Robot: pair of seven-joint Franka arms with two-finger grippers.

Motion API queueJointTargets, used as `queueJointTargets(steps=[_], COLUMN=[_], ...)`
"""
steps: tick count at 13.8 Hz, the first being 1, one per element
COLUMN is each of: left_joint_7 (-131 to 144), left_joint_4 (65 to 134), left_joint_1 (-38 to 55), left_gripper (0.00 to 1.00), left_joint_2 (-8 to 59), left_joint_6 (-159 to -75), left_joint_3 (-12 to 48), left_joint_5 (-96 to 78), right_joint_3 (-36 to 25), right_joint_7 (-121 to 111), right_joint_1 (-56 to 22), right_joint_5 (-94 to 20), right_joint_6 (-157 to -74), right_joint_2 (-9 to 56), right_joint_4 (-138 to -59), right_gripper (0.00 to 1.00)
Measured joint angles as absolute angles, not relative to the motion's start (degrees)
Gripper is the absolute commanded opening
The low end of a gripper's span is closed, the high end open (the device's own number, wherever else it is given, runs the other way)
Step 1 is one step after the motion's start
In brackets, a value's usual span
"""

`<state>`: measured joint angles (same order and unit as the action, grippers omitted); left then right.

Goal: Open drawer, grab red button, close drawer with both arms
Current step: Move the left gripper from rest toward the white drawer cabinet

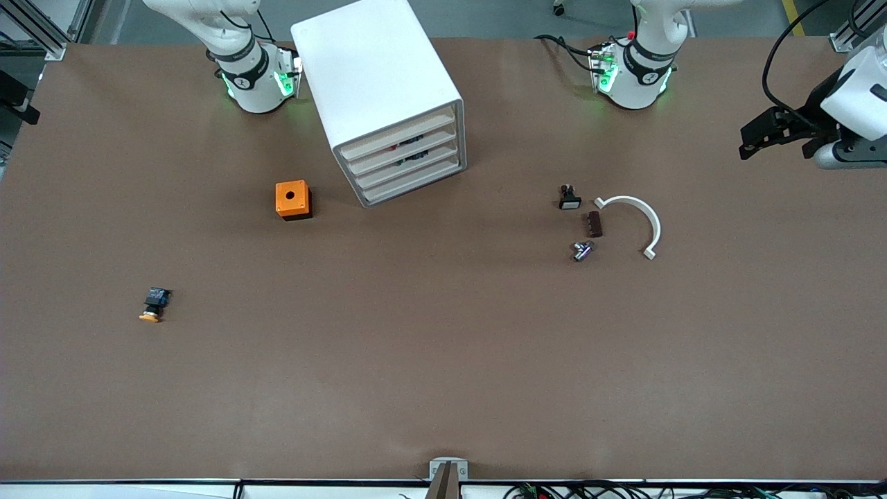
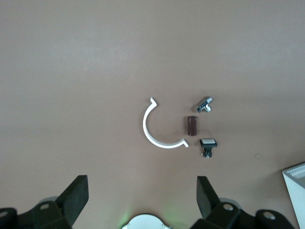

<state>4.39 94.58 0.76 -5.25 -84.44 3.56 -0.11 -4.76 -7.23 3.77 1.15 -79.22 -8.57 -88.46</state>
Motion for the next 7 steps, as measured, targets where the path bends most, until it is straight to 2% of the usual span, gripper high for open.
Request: queueJointTargets(steps=[7], left_joint_7=[6.76], left_joint_4=[94.53], left_joint_1=[1.78], left_gripper=[1.00], left_joint_2=[3.70], left_joint_6=[-85.19], left_joint_3=[4.23], left_joint_5=[-8.27], right_joint_3=[-4.76], right_joint_7=[-7.23], right_joint_1=[3.77], right_joint_5=[1.15], right_joint_6=[-79.81], right_joint_2=[-8.57], right_joint_4=[-88.48], right_gripper=[1.00])
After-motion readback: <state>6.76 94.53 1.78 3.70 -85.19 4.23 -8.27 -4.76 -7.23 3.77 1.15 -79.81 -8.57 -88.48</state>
